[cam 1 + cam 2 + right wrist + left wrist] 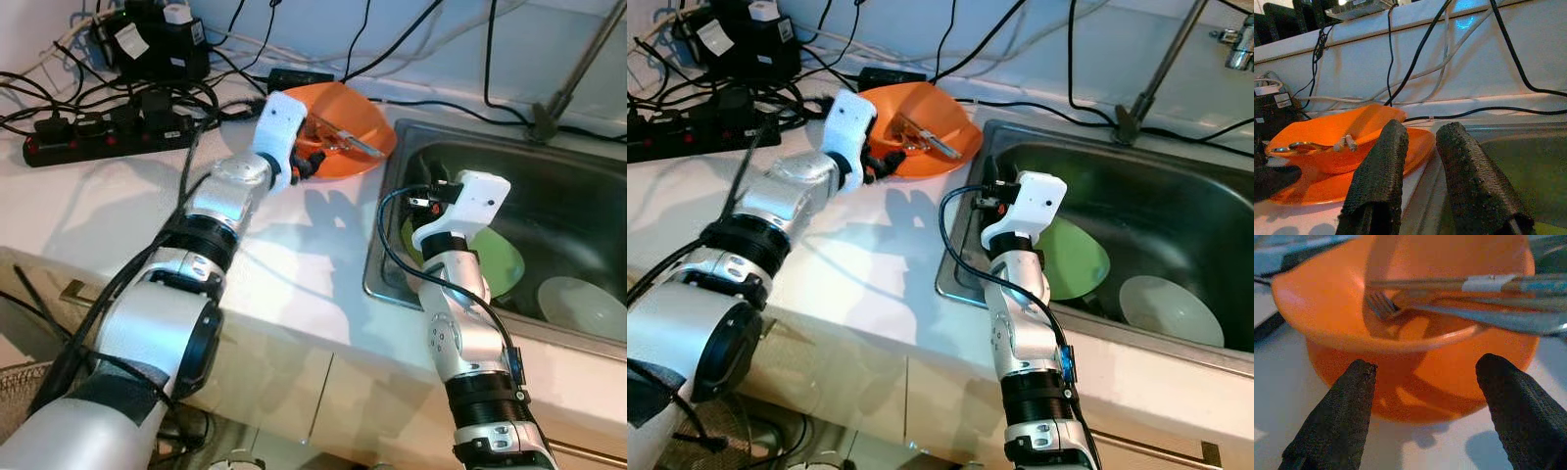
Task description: Kitchen organization
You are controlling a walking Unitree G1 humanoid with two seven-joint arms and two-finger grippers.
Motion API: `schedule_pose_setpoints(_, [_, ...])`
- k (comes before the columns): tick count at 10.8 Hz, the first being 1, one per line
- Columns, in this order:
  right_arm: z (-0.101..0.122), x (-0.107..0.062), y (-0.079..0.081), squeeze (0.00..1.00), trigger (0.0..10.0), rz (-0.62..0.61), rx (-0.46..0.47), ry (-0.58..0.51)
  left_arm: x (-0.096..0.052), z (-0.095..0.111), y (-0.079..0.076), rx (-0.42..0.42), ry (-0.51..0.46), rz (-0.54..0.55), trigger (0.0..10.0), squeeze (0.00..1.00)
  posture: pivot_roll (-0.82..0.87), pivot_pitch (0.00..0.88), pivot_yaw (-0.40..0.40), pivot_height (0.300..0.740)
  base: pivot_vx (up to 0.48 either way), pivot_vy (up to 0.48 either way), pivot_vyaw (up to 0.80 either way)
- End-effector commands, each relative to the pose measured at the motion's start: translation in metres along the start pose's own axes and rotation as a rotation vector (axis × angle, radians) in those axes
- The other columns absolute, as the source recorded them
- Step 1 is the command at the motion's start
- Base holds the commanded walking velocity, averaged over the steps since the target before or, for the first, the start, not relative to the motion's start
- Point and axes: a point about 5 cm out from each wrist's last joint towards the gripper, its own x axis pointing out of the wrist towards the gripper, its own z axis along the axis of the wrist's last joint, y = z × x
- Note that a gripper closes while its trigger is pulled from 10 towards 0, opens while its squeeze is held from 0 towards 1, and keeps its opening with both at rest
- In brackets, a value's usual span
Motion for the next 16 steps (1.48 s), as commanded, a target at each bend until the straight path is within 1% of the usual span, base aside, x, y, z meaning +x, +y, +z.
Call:
schedule_pose_setpoints(1, [-0.001, -0.003, -0.004, 0.00, 10.0, -0.017, -0.012, 0.000, 0.002, 0.010, -0.003, 0.006, -0.012, -0.010, 10.0, 0.00, 0.07, 0.027, -0.014, 0.740, 0.000, 0.000, 0.00])
schedule_pose_setpoints(3, [-0.001, -0.004, -0.004, 0.00, 10.0, -0.021, -0.011, 0.000, 0.004, 0.004, -0.010, 0.006, 0.015, -0.034, 10.0, 0.00, 0.06, 0.030, -0.011, 0.740, 0.000, 0.000, 0.00])
schedule_pose_setpoints(7, [-0.002, -0.007, -0.003, 0.00, 10.0, -0.025, -0.008, 0.004, 0.006, 0.004, -0.012, -0.001, 0.017, -0.011, 10.0, 0.00, 0.06, 0.035, -0.005, 0.740, 0.000, 0.000, 0.00])
schedule_pose_setpoints(10, [-0.003, -0.009, -0.004, 0.00, 10.0, -0.031, -0.009, 0.008, 0.007, 0.008, -0.013, -0.014, 0.004, 0.016, 10.0, 0.00, 0.05, 0.037, 0.000, 0.740, 0.000, 0.000, 0.00])
schedule_pose_setpoints(12, [-0.003, -0.010, -0.003, 0.00, 10.0, -0.033, -0.009, 0.010, 0.007, 0.007, -0.012, -0.007, 0.019, 0.019, 10.0, 0.00, 0.05, 0.046, 0.003, 0.740, 0.000, 0.000, 0.00])
schedule_pose_setpoints(16, [-0.004, -0.011, -0.003, 0.00, 10.0, -0.034, -0.007, 0.018, 0.007, -0.003, -0.012, 0.017, 0.062, 0.002, 10.0, 0.00, 0.04, 0.053, 0.008, 0.740, 0.000, 0.000, 0.00])
